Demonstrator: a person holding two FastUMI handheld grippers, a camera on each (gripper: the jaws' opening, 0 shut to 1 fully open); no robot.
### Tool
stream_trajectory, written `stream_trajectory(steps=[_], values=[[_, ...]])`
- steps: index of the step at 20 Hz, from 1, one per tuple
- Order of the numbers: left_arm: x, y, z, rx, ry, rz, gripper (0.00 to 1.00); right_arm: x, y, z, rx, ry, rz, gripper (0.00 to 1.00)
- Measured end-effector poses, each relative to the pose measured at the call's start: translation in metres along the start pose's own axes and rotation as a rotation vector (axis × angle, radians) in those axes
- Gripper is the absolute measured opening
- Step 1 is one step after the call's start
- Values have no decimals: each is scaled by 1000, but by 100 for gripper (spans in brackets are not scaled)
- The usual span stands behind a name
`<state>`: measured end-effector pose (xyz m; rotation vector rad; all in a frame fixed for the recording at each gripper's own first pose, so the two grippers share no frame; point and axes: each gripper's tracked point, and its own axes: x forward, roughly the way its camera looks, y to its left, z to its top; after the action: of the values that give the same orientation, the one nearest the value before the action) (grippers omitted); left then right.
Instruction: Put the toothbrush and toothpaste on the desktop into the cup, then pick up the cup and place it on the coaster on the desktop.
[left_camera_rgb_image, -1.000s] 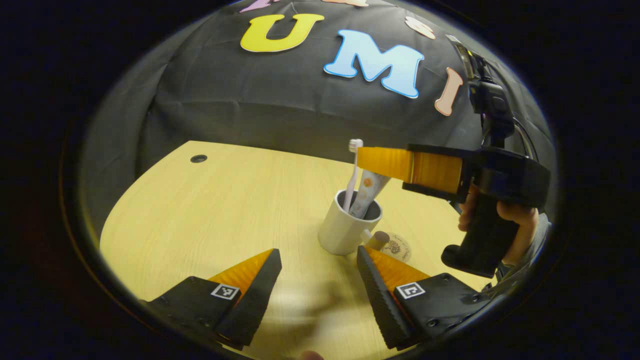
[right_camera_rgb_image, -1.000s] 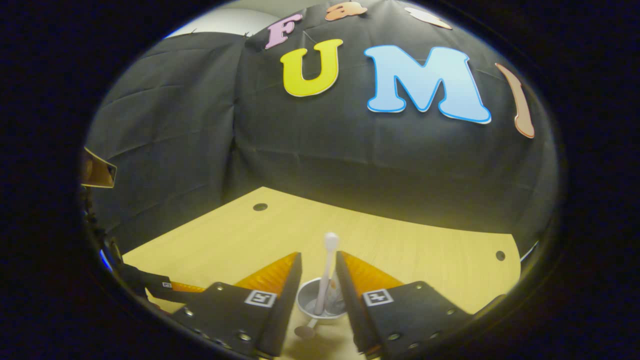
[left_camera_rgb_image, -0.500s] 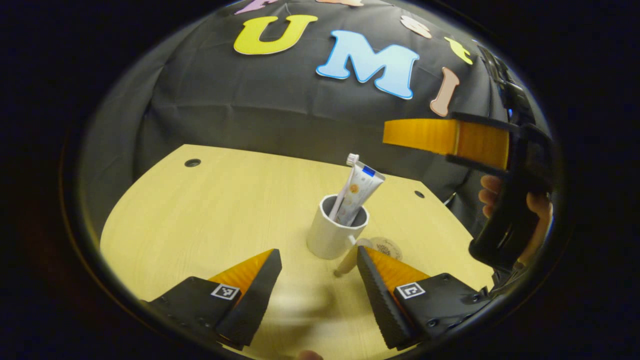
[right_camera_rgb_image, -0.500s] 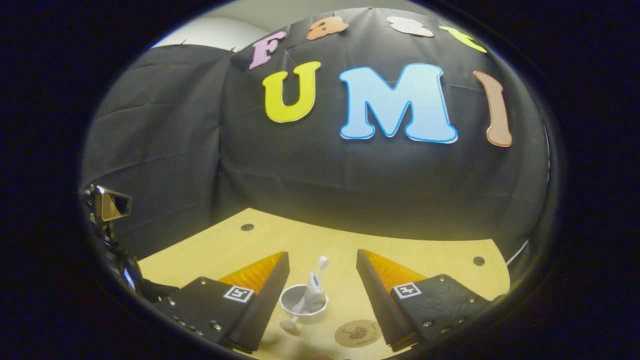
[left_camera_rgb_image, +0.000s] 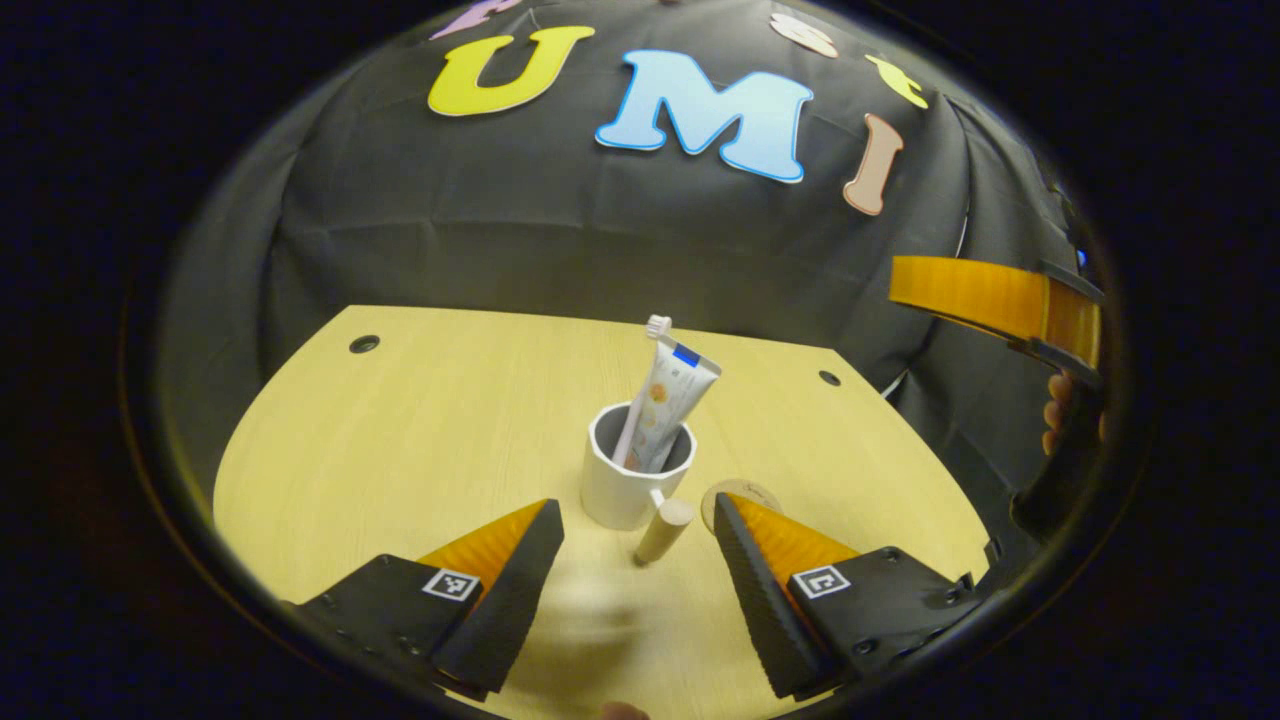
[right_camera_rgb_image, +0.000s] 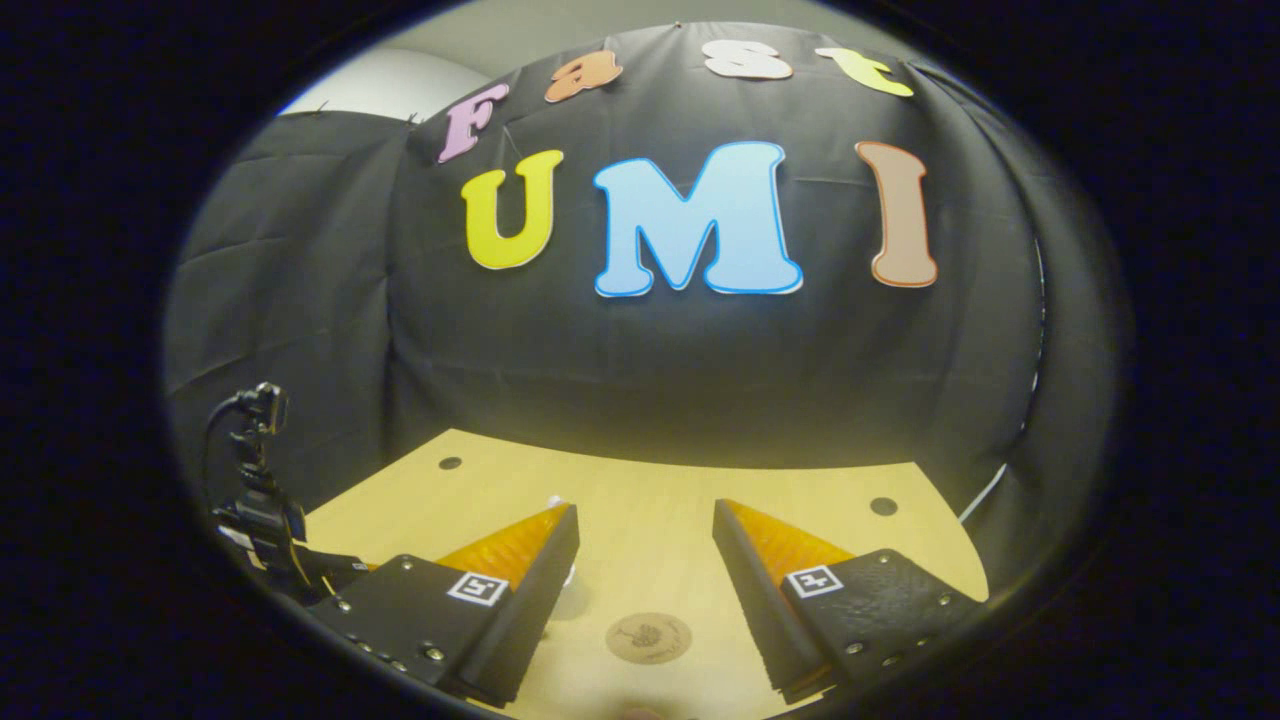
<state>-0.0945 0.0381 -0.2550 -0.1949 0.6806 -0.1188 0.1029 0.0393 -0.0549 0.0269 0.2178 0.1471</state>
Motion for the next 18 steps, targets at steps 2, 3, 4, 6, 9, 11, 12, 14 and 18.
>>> stream_trajectory(steps=[2, 3, 4, 6, 9, 11, 12, 14, 18], values=[[9, -11, 0, -39, 38, -22, 98, -10, -12, -6, 9, 9, -19, 86], [13, -14, 1, -55, 60, -21, 95, -13, -15, -10, 19, 18, -22, 86], [17, -14, -3, -68, 82, -16, 95, -17, -17, -15, 29, 32, -19, 86], [28, -16, -6, -90, 131, -5, 98, -23, -22, -25, 50, 53, -20, 86], [42, -7, -9, -92, 218, 44, 98, -26, -26, -41, 91, 91, -5, 86], [50, -5, -12, -94, 285, 63, 96, -27, -33, -52, 115, 116, -5, 86], [54, -3, -16, -86, 321, 74, 95, -28, -36, -57, 129, 127, -9, 82], [62, 0, -21, -61, 390, 89, 97, -29, -42, -66, 160, 151, -8, 82], [82, 3, -28, -51, 492, 109, 98, -29, -60, -77, 187, 181, -38, 86]])
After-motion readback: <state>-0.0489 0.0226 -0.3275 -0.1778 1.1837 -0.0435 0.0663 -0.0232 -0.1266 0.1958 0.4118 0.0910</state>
